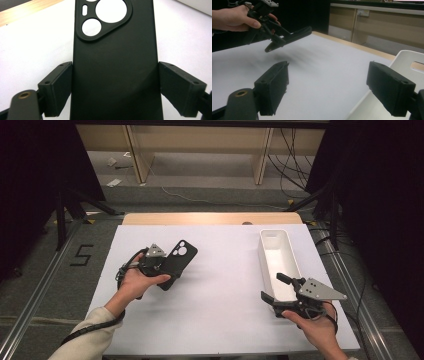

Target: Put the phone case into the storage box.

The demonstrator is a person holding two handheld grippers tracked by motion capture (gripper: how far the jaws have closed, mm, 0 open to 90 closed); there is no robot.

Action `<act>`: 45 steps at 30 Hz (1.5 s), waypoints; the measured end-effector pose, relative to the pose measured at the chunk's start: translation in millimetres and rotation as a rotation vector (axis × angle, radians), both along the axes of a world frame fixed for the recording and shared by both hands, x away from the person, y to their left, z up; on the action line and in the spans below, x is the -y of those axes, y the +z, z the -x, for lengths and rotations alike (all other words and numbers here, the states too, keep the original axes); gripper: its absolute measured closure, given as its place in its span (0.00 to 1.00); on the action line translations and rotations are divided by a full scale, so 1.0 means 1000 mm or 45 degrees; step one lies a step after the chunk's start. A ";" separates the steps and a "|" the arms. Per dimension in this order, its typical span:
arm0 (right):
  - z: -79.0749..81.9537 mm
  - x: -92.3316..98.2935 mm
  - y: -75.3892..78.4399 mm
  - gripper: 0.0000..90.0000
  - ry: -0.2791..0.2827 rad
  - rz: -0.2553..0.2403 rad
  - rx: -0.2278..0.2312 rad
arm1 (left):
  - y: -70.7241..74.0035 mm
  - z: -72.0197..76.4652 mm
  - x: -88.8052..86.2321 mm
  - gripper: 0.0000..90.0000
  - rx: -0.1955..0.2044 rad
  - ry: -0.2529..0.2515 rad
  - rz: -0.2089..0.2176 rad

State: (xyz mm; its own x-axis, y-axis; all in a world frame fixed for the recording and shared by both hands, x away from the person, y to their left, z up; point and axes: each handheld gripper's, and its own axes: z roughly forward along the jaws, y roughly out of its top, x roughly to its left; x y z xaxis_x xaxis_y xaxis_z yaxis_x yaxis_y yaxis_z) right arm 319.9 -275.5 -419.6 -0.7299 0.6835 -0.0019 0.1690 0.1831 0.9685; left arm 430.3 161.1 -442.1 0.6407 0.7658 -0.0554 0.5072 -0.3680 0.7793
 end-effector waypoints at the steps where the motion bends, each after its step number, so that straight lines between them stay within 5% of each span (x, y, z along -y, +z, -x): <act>1: 0.000 -0.001 0.000 0.21 0.001 0.000 0.000 | 0.001 0.001 0.000 0.17 0.003 0.001 0.001; 29: -0.008 -0.020 0.002 0.20 0.026 -0.037 -0.010 | 0.010 0.031 0.012 0.17 0.125 0.020 0.063; 45: -0.016 -0.032 0.003 0.21 0.027 -0.037 -0.016 | 0.012 0.042 0.017 0.17 0.137 0.009 0.083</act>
